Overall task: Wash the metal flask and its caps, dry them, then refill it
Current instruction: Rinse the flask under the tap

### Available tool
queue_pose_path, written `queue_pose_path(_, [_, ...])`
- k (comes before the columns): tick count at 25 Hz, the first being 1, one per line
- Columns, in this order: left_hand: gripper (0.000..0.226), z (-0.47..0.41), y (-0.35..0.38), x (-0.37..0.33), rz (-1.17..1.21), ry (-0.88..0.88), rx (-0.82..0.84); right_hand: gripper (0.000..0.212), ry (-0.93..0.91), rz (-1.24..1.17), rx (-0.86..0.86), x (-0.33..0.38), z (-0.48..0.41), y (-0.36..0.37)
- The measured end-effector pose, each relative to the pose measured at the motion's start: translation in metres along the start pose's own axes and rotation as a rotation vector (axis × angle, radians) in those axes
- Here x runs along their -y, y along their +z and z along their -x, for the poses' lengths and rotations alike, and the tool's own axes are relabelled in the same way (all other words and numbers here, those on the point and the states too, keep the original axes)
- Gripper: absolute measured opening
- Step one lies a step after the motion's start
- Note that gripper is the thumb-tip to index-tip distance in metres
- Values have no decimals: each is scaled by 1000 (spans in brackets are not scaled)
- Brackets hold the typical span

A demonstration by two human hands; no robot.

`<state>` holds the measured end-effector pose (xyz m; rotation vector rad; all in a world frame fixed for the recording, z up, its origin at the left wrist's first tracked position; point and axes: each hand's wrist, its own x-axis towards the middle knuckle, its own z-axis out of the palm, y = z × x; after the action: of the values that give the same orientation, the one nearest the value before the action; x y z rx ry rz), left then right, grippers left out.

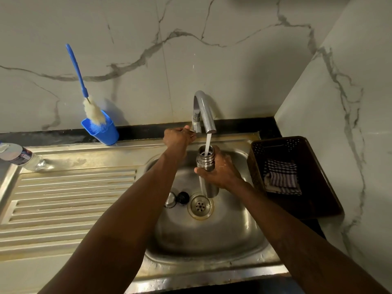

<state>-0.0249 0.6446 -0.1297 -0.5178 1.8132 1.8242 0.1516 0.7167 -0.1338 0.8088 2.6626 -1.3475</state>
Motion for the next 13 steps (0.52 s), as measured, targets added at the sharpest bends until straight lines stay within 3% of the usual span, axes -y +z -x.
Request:
queue_pose_path(4, [16, 2, -2, 4, 39, 4, 9, 75, 13, -33, -46, 1, 0, 1])
queue_pose_path(13, [14, 0, -5, 5, 87, -14, 0, 76, 13, -13, 21, 1, 3, 0])
